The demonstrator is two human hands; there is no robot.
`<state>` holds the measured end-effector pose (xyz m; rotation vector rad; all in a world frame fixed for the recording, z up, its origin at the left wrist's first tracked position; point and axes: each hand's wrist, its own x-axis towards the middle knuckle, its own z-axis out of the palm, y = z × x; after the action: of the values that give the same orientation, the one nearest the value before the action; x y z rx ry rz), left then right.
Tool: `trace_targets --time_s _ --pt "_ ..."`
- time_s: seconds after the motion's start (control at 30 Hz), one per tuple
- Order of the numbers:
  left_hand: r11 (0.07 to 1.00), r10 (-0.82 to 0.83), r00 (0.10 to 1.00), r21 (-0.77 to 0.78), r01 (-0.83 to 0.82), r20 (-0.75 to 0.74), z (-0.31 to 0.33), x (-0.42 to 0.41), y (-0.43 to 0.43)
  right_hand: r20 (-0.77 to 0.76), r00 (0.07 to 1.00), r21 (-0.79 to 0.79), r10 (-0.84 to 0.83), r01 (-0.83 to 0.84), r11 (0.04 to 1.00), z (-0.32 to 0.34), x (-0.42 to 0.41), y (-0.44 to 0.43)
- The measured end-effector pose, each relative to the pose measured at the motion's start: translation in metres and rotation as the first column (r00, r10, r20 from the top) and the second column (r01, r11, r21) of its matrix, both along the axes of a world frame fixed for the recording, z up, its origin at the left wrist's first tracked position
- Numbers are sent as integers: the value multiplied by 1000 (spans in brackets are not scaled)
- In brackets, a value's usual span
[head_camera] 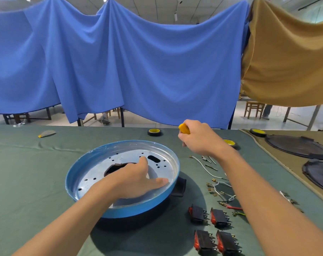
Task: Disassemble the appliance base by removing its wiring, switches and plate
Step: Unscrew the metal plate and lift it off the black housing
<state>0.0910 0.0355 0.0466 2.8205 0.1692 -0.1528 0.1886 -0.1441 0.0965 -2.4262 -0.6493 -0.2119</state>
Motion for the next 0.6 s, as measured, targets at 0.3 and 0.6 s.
trace_targets --time_s 0.3,0.6 --pt "999 21 998 34 -23 57 30 2 24 -37 999 -72 17 -20 997 -6 6 1" --pt "998 60 981 -33 -55 183 57 8 41 -89 995 -275 34 -57 960 -25 1 14"
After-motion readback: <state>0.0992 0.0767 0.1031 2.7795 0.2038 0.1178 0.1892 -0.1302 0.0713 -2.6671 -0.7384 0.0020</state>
